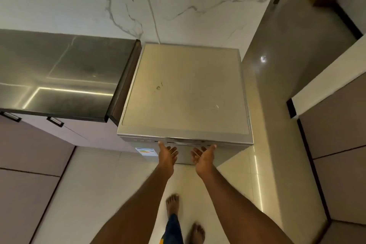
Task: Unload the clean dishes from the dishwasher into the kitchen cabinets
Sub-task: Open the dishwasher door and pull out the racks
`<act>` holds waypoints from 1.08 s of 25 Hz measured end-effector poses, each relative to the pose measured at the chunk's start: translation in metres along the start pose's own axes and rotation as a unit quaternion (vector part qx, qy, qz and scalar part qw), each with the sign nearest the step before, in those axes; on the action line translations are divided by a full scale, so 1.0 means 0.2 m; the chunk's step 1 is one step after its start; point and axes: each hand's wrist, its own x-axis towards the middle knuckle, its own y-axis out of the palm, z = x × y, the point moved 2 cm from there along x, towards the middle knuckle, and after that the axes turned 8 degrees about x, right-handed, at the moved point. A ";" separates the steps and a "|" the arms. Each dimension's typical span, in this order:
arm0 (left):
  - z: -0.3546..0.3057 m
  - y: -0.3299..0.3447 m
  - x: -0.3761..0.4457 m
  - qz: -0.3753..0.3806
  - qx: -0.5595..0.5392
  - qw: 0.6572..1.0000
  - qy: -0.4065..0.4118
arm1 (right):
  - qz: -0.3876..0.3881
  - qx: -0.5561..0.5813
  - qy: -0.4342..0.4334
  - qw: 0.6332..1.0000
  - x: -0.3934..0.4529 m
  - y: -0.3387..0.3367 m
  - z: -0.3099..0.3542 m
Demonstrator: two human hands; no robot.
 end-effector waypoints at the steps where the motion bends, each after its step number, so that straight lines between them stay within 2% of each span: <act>1: 0.00 0.00 0.03 0.006 -0.048 0.999 -0.016 | 0.003 0.056 0.006 0.998 0.03 0.03 -0.03; 10: -0.07 0.07 0.31 0.025 -0.255 0.964 -0.071 | 0.006 0.295 0.016 0.955 0.22 0.18 -0.13; 16: 0.00 0.08 0.39 0.063 -0.278 0.956 -0.073 | 0.053 0.317 0.018 0.947 0.28 0.17 -0.17; 27: -0.01 0.12 0.39 0.006 -0.292 0.953 -0.075 | 0.071 0.282 0.026 0.957 0.27 0.15 -0.14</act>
